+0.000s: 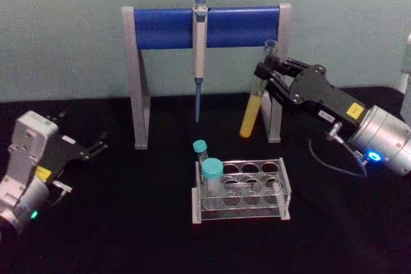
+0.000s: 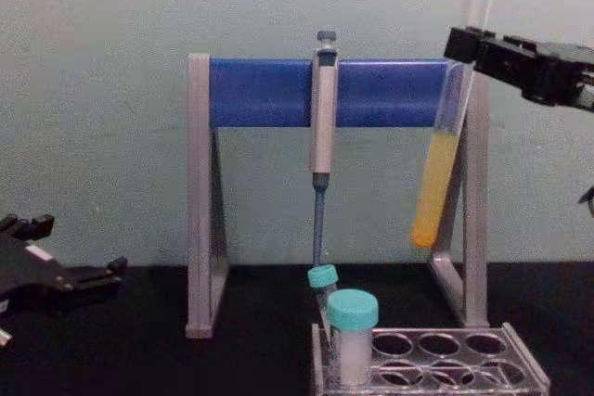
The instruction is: Pick up the test tube from the test tube rack, shake it, then place it back into the test tube rack.
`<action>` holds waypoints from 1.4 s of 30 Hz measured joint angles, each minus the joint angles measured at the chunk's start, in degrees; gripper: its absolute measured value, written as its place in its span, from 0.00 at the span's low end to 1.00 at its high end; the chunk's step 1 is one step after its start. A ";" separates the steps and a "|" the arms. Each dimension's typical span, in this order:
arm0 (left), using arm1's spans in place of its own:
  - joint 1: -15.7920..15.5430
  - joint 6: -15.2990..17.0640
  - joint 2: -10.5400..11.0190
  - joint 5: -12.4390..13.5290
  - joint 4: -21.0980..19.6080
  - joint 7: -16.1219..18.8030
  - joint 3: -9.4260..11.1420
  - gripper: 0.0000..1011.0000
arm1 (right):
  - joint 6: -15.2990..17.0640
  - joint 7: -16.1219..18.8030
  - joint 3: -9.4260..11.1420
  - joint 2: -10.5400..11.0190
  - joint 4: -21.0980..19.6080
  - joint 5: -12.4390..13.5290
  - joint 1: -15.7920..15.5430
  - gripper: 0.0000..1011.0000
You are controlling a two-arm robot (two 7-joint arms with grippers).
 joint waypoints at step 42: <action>0.00 0.00 0.00 0.00 0.00 0.00 0.00 0.99 | -0.07 -1.46 1.59 5.02 -3.64 0.83 -3.33 0.23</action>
